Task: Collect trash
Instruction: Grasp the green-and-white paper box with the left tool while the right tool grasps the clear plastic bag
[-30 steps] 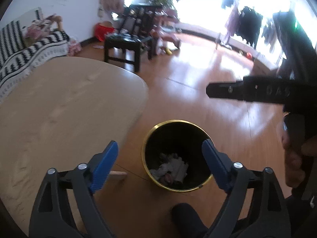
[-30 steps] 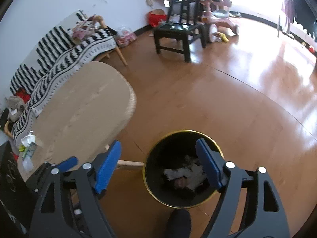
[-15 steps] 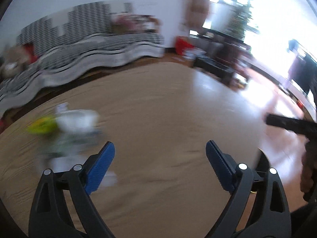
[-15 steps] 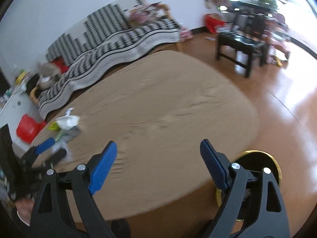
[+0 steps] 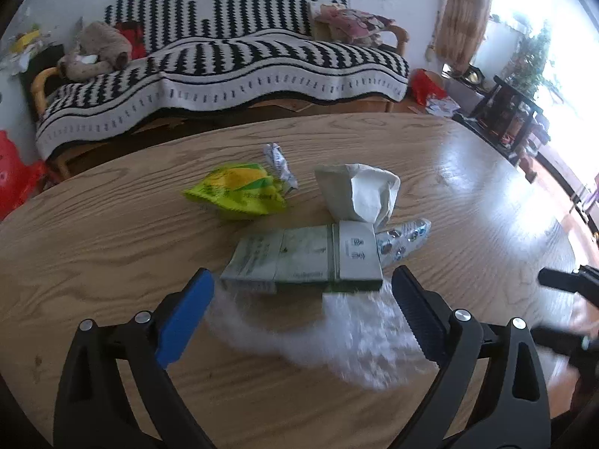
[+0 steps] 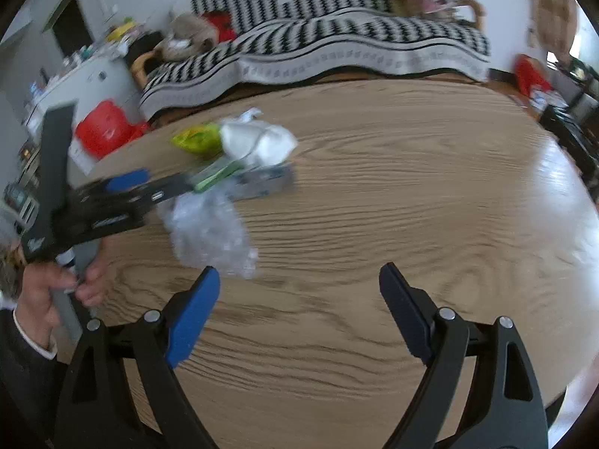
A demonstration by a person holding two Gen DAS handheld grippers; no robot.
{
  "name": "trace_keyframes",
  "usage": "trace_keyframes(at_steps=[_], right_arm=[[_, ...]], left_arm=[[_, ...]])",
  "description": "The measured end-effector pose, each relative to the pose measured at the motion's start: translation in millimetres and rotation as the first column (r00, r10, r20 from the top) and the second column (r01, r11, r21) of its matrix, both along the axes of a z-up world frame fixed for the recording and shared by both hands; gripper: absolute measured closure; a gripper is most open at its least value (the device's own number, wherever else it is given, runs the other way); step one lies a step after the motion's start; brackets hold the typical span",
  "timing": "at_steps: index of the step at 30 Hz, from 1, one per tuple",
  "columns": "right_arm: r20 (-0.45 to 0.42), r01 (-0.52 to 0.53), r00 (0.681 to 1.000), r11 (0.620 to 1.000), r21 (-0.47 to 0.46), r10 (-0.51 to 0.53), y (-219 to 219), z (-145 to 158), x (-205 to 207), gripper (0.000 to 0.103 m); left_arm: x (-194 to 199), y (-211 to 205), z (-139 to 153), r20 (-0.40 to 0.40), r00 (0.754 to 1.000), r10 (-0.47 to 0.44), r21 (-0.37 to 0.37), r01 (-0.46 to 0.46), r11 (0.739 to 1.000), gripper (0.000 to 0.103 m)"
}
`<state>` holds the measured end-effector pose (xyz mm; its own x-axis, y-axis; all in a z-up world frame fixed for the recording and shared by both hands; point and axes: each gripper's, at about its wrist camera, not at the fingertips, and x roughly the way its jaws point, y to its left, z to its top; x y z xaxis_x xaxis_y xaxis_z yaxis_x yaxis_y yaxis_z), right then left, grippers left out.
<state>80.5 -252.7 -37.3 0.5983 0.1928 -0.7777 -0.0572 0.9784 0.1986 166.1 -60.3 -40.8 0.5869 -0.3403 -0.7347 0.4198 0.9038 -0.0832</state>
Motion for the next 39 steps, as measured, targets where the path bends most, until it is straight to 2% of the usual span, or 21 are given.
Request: trace_keyframes(at_steps=[7, 11, 14, 17, 19, 20, 23, 25, 28, 30, 39], right_arm=[[-0.024, -0.103, 0.994, 0.995, -0.01, 0.103, 34, -17, 25, 0.019], [-0.042, -0.143, 0.989, 0.99, -0.021, 0.142, 46, -29, 35, 0.019], [-0.045, -0.162, 0.986, 0.987, -0.02, 0.161, 52, -36, 41, 0.019], [-0.033, -0.181, 0.983, 0.983, -0.016, 0.18, 59, -39, 47, 0.019], [-0.028, -0.188, 0.982, 0.982, -0.009, 0.188, 62, -40, 51, 0.021], [-0.027, -0.195, 0.981, 0.981, -0.002, 0.195, 64, -41, 53, 0.023], [-0.035, -0.217, 0.976, 0.976, 0.008, 0.217, 72, -45, 57, 0.038], [-0.046, -0.226, 0.973, 0.974, 0.007, 0.226, 77, -48, 59, 0.069], [-0.052, -0.243, 0.969, 0.97, 0.006, 0.243, 85, -46, 55, 0.089], [-0.045, -0.253, 0.967, 0.968, -0.01, 0.252, 90, -43, 48, 0.094], [0.026, -0.217, 0.976, 0.976, -0.021, 0.217, 83, -11, 17, 0.098]], left_arm=[[15, -28, -15, -0.001, 0.996, -0.086, 0.031, 0.086, 0.996, 0.007], [29, -30, -29, -0.045, 0.996, -0.079, 0.05, 0.081, 0.995, 0.007], [36, -23, -32, -0.047, 0.997, -0.061, 0.031, 0.063, 0.998, 0.007], [38, -16, -31, -0.055, 0.997, -0.059, -0.011, 0.059, 0.998, 0.017], [33, -16, -28, -0.036, 0.997, -0.069, -0.004, 0.069, 0.998, 0.025], [30, -18, -25, -0.017, 0.997, -0.078, 0.007, 0.078, 0.997, 0.033], [21, -21, -19, 0.005, 0.995, -0.095, 0.023, 0.095, 0.995, 0.05], [14, -21, -14, 0.022, 0.993, -0.114, 0.035, 0.113, 0.993, 0.059], [4, -15, -4, 0.05, 0.99, -0.129, 0.042, 0.127, 0.991, 0.072], [-4, -10, 3, 0.078, 0.989, -0.128, 0.054, 0.124, 0.991, 0.079], [-16, 36, 35, 0.108, 0.994, 0.015, -0.032, -0.011, 0.999, 0.084]])
